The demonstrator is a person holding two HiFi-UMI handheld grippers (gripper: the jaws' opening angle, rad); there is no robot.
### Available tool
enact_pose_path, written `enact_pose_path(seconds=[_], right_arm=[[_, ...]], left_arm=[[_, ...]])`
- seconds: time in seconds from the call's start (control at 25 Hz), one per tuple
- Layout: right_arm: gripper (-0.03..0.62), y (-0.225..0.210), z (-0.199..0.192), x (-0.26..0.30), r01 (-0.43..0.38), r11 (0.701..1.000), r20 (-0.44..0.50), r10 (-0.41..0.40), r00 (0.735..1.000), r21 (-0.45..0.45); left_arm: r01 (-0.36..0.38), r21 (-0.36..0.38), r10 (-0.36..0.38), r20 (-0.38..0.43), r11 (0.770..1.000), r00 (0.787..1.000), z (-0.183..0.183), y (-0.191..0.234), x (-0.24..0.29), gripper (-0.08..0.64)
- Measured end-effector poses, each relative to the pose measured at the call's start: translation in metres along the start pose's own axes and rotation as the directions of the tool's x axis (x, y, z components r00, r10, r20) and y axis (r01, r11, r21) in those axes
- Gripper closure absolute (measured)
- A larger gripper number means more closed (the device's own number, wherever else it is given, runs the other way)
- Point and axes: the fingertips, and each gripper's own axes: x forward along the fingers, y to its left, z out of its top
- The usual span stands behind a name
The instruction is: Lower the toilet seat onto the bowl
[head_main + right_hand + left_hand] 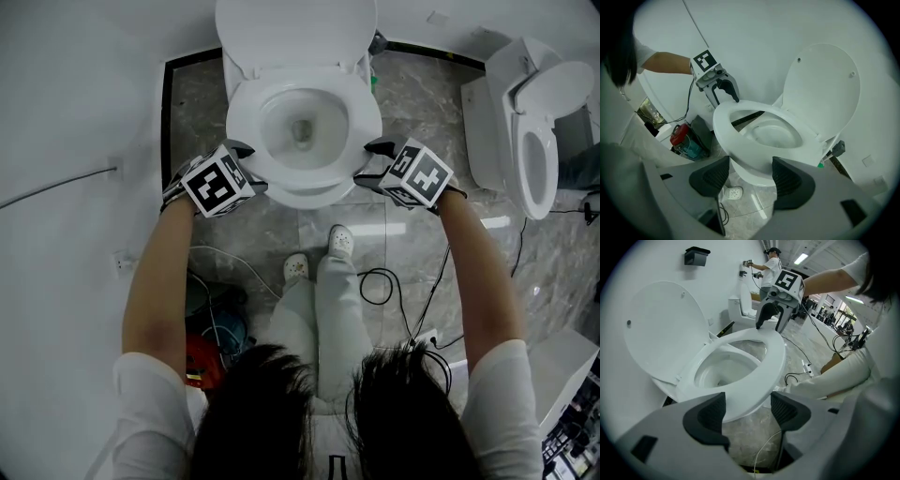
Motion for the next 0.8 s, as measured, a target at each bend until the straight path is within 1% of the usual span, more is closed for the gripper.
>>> enact_pose_path(seconds=[0.28, 0.48, 0.8], right_arm=[[0.298, 0.005, -0.014, 0.017, -0.028, 0.999, -0.011, 0.028, 1.0, 0.032], [0.296, 0.009, -0.022, 0.029, -0.044, 0.997, -0.021, 0.046, 0.999, 0.058], [0.296, 0.013, -0.034, 0.045, -0.066, 0.994, -0.066, 0.072, 0.995, 0.083]], left_arm=[[0.041, -0.031, -0.041, -0.029, 0.999, 0.999, -0.01, -0.009, 0.018, 0.252], [0.058, -0.029, -0.059, -0.048, 0.998, 0.997, -0.019, -0.015, 0.031, 0.245], [0.11, -0.056, -0.114, -0.08, 0.992, 0.99, -0.03, -0.021, 0.047, 0.244]])
